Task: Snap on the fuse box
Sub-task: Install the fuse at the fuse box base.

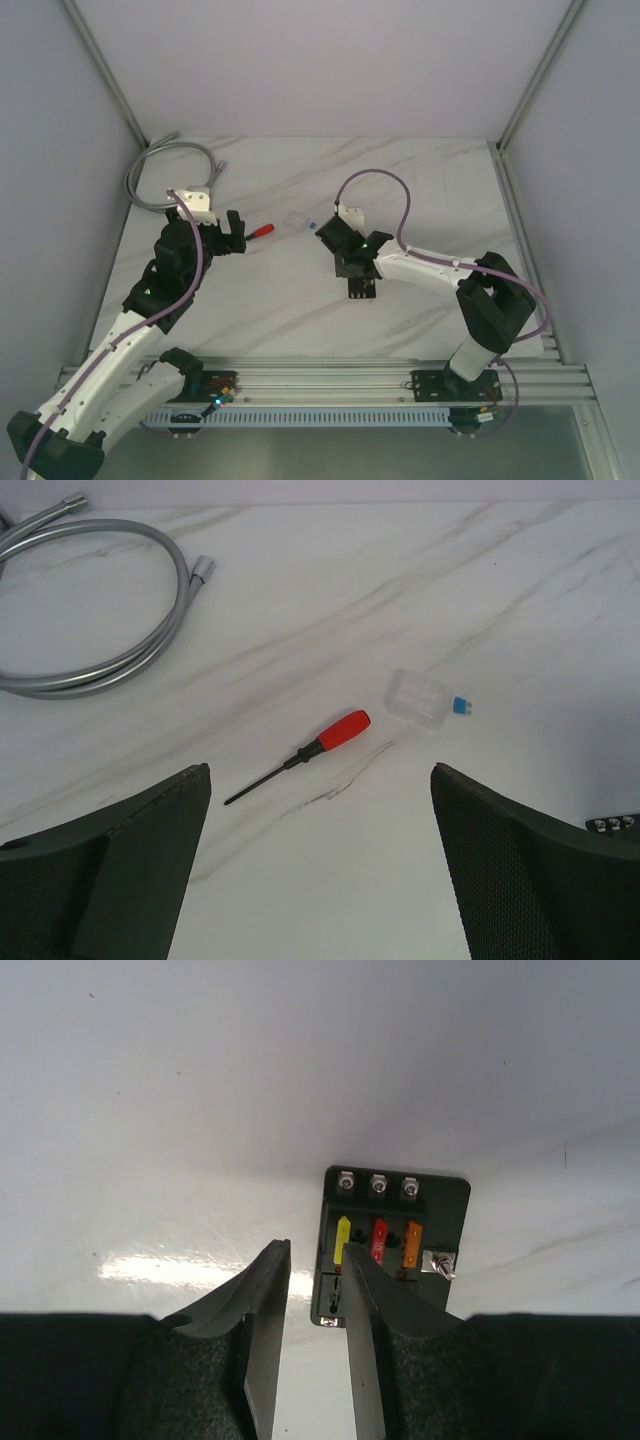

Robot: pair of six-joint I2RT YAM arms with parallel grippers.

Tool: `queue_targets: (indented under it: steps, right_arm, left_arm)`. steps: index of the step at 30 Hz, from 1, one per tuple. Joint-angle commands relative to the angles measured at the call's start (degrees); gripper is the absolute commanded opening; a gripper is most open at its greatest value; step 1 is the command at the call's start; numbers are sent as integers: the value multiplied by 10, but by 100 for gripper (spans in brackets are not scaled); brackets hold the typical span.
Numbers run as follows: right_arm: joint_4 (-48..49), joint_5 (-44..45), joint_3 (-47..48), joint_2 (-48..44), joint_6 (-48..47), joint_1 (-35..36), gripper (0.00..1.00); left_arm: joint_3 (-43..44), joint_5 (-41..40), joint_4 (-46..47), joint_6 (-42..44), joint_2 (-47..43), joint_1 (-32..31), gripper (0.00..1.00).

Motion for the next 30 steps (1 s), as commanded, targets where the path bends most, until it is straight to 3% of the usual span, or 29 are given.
queue_targets:
  steps: [1,22,30]
  right_arm:
    - [-23,19,26,-8,8,-7,34]
    - [-35,-42,31,22,4,-33,22]
    - [-36,-55,18,23,7,-34,9]
  left_arm:
    - [-4,5,10,-4,-9,4,100]
    - [-5,9,10,-5,-13,6,100]
    - [-5,9,10,-5,-13,6,100]
